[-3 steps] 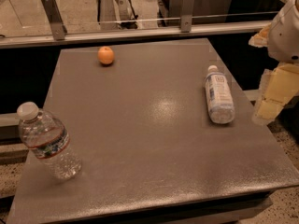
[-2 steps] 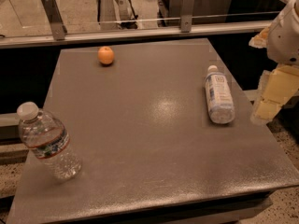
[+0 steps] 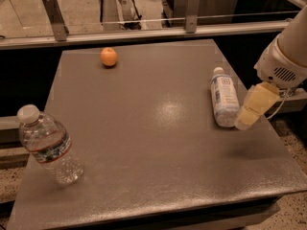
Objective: Move blue plastic bottle near water bottle
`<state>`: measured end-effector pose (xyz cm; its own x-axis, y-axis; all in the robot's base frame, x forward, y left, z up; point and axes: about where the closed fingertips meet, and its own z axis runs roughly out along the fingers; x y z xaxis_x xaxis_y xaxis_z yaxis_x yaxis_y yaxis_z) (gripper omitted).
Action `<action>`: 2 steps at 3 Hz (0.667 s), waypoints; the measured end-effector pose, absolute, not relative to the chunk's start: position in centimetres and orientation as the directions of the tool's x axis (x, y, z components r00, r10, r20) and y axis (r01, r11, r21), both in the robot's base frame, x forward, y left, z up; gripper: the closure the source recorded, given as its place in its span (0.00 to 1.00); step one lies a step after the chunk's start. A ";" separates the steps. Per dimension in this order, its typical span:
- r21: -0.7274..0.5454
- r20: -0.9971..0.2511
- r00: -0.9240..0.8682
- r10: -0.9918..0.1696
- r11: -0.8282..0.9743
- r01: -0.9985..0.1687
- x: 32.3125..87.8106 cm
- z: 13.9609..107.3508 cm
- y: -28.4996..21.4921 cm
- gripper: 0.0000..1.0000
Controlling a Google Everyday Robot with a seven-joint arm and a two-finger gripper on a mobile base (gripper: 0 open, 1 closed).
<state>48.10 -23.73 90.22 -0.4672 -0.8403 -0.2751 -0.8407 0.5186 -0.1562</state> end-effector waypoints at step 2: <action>-0.074 -0.297 -0.678 -0.672 0.724 -0.686 52.5 87.3 -21.8 0.00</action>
Offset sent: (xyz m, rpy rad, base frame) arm 0.0700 0.0362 -0.0432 0.1112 0.0963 -0.4209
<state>52.49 -21.81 87.25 -0.6781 -0.6725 -0.2966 -0.6856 0.7241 -0.0743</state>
